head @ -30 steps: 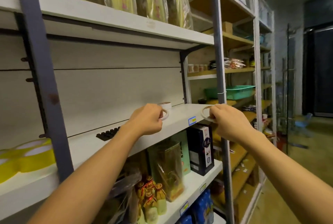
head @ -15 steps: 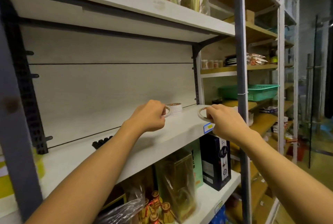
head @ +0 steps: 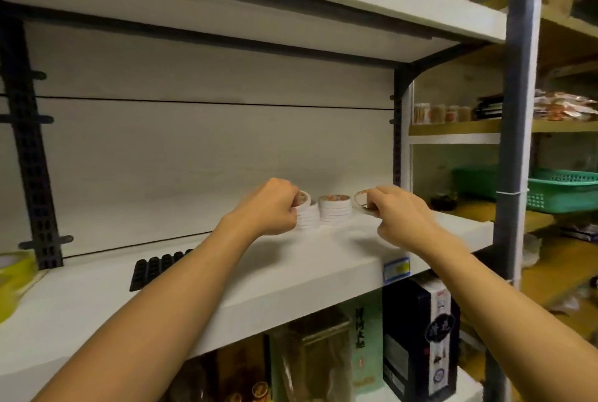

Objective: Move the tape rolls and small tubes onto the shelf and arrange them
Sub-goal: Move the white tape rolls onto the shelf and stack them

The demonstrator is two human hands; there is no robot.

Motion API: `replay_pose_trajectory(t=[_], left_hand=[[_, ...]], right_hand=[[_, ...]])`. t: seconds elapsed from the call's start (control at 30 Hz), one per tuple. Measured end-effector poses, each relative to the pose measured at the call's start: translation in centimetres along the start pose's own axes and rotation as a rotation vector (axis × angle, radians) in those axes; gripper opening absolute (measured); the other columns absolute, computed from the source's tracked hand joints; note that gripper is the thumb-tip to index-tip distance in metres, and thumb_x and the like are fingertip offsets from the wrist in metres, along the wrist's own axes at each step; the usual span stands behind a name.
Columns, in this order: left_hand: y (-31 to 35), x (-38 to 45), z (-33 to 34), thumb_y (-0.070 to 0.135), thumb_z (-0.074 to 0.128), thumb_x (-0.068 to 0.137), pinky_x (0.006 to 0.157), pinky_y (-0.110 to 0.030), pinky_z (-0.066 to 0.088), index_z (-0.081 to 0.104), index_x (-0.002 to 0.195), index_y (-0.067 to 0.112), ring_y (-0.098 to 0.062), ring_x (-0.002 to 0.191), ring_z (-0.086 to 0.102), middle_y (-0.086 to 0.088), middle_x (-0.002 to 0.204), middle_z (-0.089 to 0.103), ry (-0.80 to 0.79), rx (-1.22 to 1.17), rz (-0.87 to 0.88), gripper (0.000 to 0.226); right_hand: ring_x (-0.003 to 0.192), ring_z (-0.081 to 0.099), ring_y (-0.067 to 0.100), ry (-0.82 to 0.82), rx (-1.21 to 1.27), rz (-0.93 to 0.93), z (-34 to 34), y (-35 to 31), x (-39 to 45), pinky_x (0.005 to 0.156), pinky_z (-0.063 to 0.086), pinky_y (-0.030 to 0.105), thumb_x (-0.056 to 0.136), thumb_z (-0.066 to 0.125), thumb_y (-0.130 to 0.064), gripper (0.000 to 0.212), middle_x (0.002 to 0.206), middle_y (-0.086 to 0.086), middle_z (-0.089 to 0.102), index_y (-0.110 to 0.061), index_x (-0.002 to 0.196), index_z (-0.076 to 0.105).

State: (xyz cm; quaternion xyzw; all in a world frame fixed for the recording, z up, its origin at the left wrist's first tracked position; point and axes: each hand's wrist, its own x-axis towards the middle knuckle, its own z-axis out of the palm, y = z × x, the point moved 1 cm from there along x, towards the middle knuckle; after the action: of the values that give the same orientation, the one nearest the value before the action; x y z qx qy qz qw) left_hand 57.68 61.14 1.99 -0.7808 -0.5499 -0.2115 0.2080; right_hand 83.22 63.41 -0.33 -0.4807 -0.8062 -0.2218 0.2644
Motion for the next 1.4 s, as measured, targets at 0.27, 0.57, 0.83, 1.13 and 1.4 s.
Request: replay_pose_trajectory(t=[0.27, 0.57, 0.83, 1.13, 1.4], left_hand=[[-0.5, 6.0, 3.4, 0.009, 0.051, 0.066, 0.06, -0.044, 0.054, 0.053, 0.065, 0.011, -0.027, 0.065, 0.054, 0.001, 0.067, 0.054, -0.043, 0.082, -0.109, 0.003], [-2.0, 7.7, 8.0, 0.014, 0.042, 0.066, 0.067, -0.043, 0.054, 0.057, 0.075, 0.018, -0.03, 0.077, 0.057, 0.006, 0.076, 0.052, -0.146, 0.104, -0.168, 0.017], [-2.5, 7.6, 8.9, 0.009, 0.048, 0.076, 0.076, -0.043, 0.054, 0.067, 0.094, 0.017, -0.024, 0.09, 0.059, 0.001, 0.097, 0.063, -0.125, 0.069, -0.206, 0.027], [-2.9, 7.5, 9.2, -0.002, 0.053, 0.088, 0.086, -0.037, 0.048, 0.067, 0.108, 0.009, -0.027, 0.1, 0.058, -0.007, 0.107, 0.064, -0.086, 0.003, -0.165, 0.027], [-2.6, 7.5, 8.9, -0.002, 0.049, 0.091, 0.087, -0.042, 0.048, 0.065, 0.109, 0.01, -0.025, 0.102, 0.056, -0.005, 0.11, 0.062, -0.123, -0.013, -0.184, 0.027]], right_hand=[[0.077, 0.047, 0.019, 0.034, 0.077, -0.158, 4.1, 4.7, 5.4, 0.056, 0.036, 0.029, 0.073, 0.058, 0.002, 0.025, 0.088, -0.003, 0.053, -0.016, 0.091, 0.054], [0.086, 0.05, 0.024, 0.051, 0.182, -0.226, 8.2, 7.0, 9.8, 0.057, 0.029, 0.03, 0.073, 0.055, 0.001, 0.027, 0.09, -0.005, 0.048, -0.016, 0.093, 0.052], [0.097, 0.054, 0.029, 0.1, 0.251, -0.27, 10.3, 6.0, 11.9, 0.066, 0.032, 0.03, 0.078, 0.053, -0.001, 0.028, 0.102, 0.002, 0.059, -0.016, 0.101, 0.058], [0.1, 0.057, 0.027, 0.024, 0.287, -0.245, 11.6, 4.7, 14.0, 0.067, 0.034, 0.028, 0.08, 0.053, -0.001, 0.031, 0.105, 0.001, 0.061, -0.018, 0.105, 0.061], [0.095, 0.057, 0.027, -0.066, 0.325, -0.273, 13.3, 4.6, 14.0, 0.066, 0.042, 0.031, 0.078, 0.049, -0.002, 0.029, 0.1, -0.001, 0.062, -0.018, 0.098, 0.061]])
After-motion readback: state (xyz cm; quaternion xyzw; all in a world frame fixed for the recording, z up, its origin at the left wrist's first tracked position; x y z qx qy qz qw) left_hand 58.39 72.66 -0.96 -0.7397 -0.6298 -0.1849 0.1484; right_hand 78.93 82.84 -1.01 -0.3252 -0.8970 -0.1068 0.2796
